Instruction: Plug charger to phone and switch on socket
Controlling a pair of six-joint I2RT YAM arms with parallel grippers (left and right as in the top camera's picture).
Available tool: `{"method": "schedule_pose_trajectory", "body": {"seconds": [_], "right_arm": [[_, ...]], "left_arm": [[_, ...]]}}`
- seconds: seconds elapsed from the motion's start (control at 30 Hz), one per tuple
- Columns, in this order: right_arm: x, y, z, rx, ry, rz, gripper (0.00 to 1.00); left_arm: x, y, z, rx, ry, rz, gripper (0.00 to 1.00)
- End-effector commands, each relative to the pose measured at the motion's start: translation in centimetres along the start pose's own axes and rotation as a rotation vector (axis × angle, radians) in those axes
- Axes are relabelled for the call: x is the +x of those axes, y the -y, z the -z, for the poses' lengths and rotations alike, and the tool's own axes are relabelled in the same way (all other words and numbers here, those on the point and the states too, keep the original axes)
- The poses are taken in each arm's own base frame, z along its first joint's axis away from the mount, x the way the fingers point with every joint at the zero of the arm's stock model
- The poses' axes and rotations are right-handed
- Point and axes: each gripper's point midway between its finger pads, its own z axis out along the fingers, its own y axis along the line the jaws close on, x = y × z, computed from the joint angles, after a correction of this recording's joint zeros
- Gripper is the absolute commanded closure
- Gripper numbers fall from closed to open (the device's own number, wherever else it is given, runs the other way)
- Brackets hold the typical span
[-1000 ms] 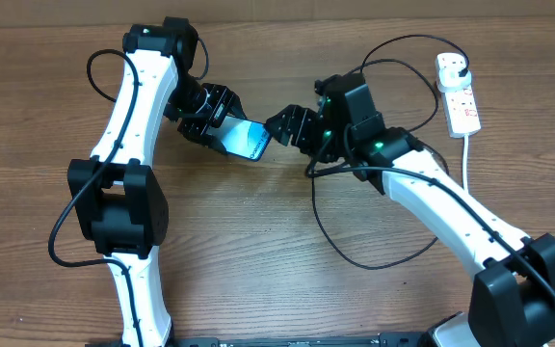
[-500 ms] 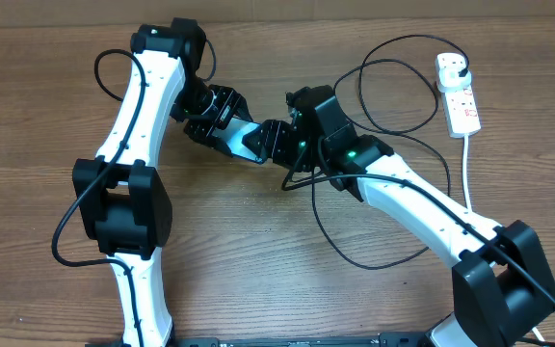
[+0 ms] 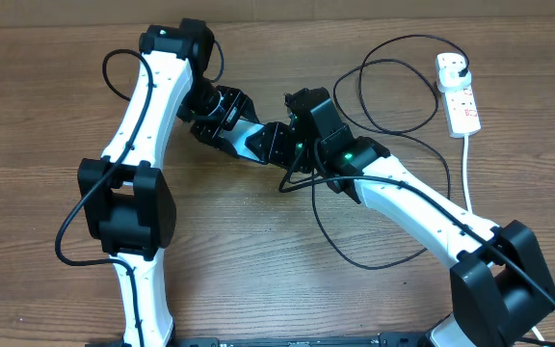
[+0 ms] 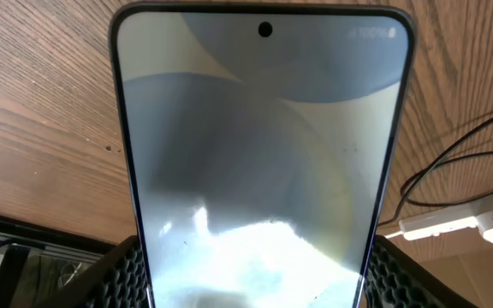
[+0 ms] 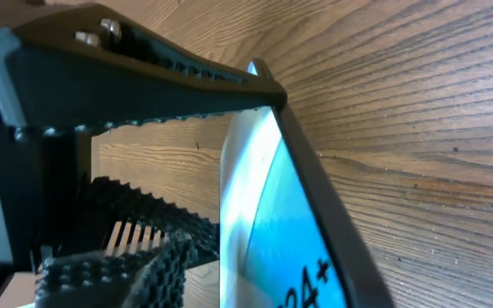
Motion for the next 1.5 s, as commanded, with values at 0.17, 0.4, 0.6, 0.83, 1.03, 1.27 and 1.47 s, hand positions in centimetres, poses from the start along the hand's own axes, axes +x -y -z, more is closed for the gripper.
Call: {"method": "schedule_pose_trajectory", "body": {"seconds": [0.17, 0.4, 0.6, 0.83, 1.03, 1.27, 1.47], "right_arm": [[-0.2, 0.3, -1.0, 0.012, -0.001, -0.017, 0.73], [-0.1, 0.5, -1.2, 0.015, -0.002, -0.018, 0.77], [-0.3, 0.2, -1.2, 0.005, 0.005, -0.013, 0.82], [-0.5, 0.1, -1.2, -0.002, 0.01, -0.01, 0.89], [-0.5, 0.0, -1.2, -0.003, 0.01, -0.01, 0.94], [-1.2, 0.6, -0.9, 0.003, 0.024, -0.021, 0.96], [-3.4, 2.1, -0.1, 0.019, 0.065, -0.055, 0.96]], "left_arm": [[1.0, 0.7, 0.4, 0.022, -0.013, -0.013, 0.96], [1.0, 0.7, 0.4, 0.025, -0.012, -0.016, 0.96], [1.0, 0.7, 0.4, 0.024, -0.012, -0.016, 0.96], [1.0, 0.7, 0.4, 0.024, -0.012, -0.016, 0.96], [1.0, 0.7, 0.4, 0.024, -0.012, -0.016, 0.96], [0.5, 0.7, 0.6, 0.028, -0.005, -0.022, 0.96], [-1.1, 1.0, 1.5, 0.068, 0.012, -0.174, 0.95]]}}
